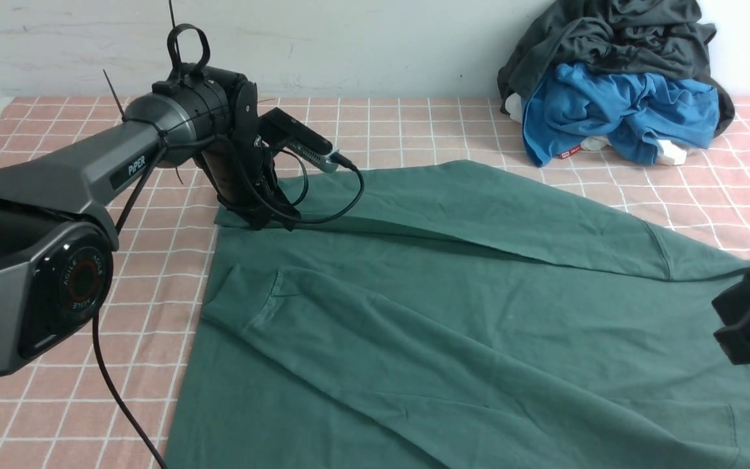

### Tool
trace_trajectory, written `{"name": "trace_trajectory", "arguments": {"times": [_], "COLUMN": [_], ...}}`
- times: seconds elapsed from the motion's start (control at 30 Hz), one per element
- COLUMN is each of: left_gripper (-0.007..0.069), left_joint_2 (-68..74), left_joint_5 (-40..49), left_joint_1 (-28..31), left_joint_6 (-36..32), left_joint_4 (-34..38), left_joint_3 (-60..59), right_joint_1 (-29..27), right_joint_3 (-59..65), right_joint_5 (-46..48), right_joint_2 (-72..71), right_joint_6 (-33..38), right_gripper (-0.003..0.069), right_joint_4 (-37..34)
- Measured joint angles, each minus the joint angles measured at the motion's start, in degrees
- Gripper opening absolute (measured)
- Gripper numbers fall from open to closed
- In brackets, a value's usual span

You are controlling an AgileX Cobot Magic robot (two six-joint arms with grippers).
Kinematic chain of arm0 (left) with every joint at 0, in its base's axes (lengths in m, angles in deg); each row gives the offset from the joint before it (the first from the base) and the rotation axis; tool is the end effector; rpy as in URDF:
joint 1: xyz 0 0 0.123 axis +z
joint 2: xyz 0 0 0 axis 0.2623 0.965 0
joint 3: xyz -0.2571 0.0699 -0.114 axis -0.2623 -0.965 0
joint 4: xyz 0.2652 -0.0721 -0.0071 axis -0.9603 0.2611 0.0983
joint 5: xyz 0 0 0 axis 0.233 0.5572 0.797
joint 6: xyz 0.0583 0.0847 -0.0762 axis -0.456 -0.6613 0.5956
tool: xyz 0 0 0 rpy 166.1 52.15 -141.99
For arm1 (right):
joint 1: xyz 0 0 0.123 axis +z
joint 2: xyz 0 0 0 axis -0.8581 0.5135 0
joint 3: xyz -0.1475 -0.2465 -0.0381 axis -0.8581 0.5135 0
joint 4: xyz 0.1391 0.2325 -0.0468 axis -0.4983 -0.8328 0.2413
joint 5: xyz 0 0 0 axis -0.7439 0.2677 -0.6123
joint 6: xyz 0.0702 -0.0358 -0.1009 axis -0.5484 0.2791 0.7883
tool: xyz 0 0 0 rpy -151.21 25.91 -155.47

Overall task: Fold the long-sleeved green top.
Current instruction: Use the left arm to clamp the cuff farthest from it, then use the left arm to drag and drop the cuff onto the cuff closest to the left arm

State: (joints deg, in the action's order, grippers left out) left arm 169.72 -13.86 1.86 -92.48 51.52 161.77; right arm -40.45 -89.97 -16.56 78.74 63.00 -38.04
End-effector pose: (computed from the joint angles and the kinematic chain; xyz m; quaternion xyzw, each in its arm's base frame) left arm 0.5407 -0.1250 0.1168 0.2901 0.9423 0.0235 0.1653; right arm 0.2279 0.0747 0.2903 -0.2601 0.9365 0.0044 0.2351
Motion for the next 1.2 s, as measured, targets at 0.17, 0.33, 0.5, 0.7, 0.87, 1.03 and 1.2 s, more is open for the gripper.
{"name": "trace_trajectory", "arguments": {"times": [0.17,0.33,0.5,0.7,0.87,1.03,1.2], "left_gripper": [0.0024,0.0024,0.0024,0.0024,0.0024,0.0043,0.0157], "left_joint_2": [-3.1,-13.6,-25.4,-35.0,-35.6,-35.5,-35.5], "left_joint_5": [11.5,12.2,12.4,13.1,10.2,5.6,5.3], "left_joint_1": [-1.4,-3.6,-5.2,-6.4,-7.0,-7.0,-7.0], "left_joint_6": [-0.2,0.1,0.2,0.2,0.0,-0.4,-0.6], "left_joint_4": [0.6,0.9,1.4,0.2,0.1,0.0,0.1], "left_joint_3": [1.4,-0.4,-11.1,-35.2,-43.9,-47.4,-47.4], "right_joint_1": [0.0,0.0,0.0,0.1,2.0,5.6,7.0], "right_joint_3": [0.0,0.0,0.0,0.0,-0.1,-0.1,-0.1], "right_joint_5": [-1.0,-1.0,-0.6,-0.6,-0.6,1.4,5.6], "right_joint_2": [0.0,-0.1,-1.7,-5.2,-5.8,-5.8,-6.1], "right_joint_6": [0.0,0.0,0.0,0.0,0.0,0.0,0.0], "right_gripper": [-0.0014,-0.0014,-0.0014,-0.0014,-0.0014,-0.0014,0.0020], "right_joint_4": [1.2,1.9,1.9,1.1,0.6,-0.1,-1.1]}}
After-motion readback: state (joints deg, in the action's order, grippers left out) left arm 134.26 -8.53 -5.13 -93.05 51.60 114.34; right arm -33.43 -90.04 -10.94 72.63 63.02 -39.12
